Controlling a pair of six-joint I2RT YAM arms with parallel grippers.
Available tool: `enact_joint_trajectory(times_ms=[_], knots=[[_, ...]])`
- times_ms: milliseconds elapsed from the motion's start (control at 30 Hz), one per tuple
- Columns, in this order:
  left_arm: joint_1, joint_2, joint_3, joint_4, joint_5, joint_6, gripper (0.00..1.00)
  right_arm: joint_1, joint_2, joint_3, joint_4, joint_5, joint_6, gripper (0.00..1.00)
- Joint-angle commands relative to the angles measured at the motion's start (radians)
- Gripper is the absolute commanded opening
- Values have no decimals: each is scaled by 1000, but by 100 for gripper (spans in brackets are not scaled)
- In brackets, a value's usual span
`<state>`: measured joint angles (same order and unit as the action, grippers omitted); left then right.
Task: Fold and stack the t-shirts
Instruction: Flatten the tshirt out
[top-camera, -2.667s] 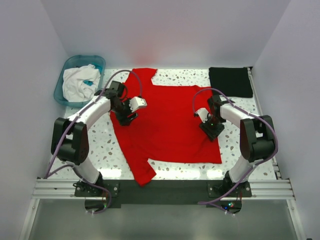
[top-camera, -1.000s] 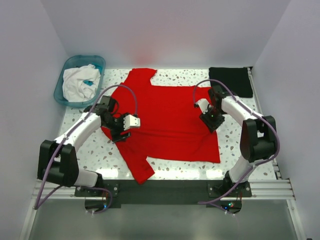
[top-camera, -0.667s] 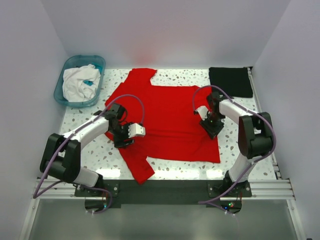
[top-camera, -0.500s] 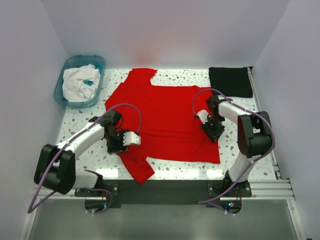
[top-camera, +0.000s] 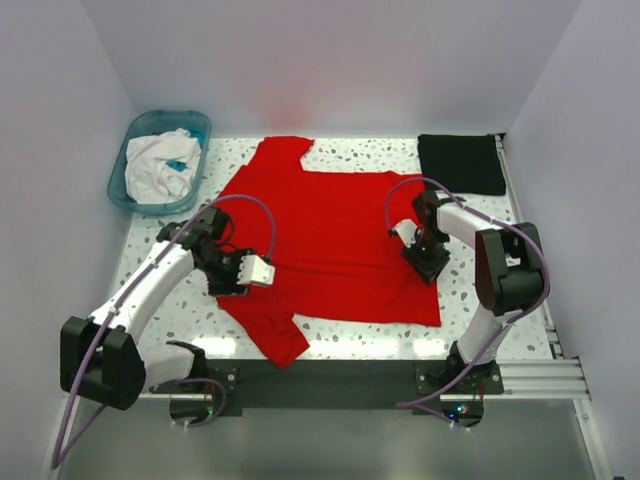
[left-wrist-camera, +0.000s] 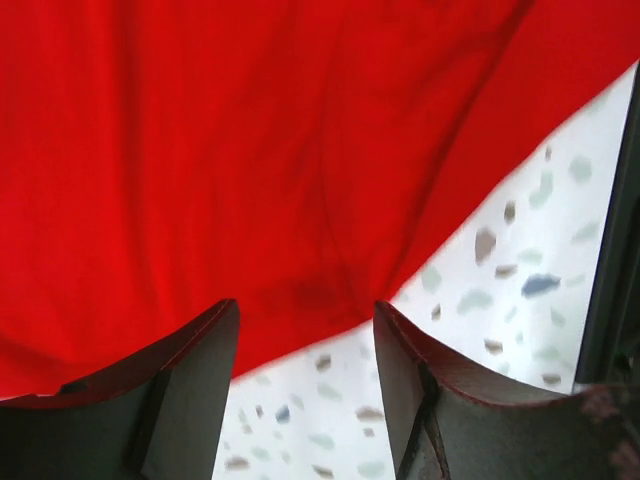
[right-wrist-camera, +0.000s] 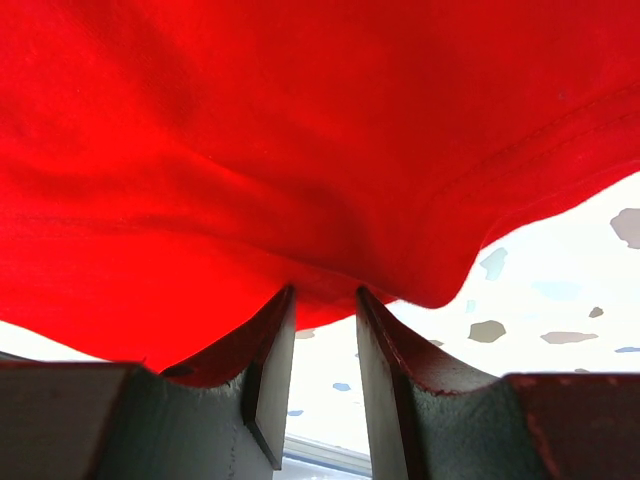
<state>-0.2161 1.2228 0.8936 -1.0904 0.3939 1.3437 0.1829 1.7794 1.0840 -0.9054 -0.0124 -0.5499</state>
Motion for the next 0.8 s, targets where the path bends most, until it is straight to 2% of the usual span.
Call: enact_joint_trajectory(times_ms=[0, 167, 267, 433, 633, 767], knots=[[-139, -5, -8, 128, 100, -150, 61, -5, -15, 34, 5, 31, -13, 35], [-248, 47, -74, 283, 48, -345, 59, -3, 6, 18, 33, 63, -16, 34], [-314, 66, -108, 351, 4, -391, 58, -8, 35, 14, 57, 92, -22, 34], [-417, 79, -186, 366, -76, -400, 57, -40, 72, 51, 71, 112, -28, 33], [-468, 31, -228, 232, -37, -324, 54, -56, 97, 88, 76, 130, -51, 33], [-470, -89, -240, 77, -1, -137, 55, -79, 109, 94, 85, 143, -77, 33]])
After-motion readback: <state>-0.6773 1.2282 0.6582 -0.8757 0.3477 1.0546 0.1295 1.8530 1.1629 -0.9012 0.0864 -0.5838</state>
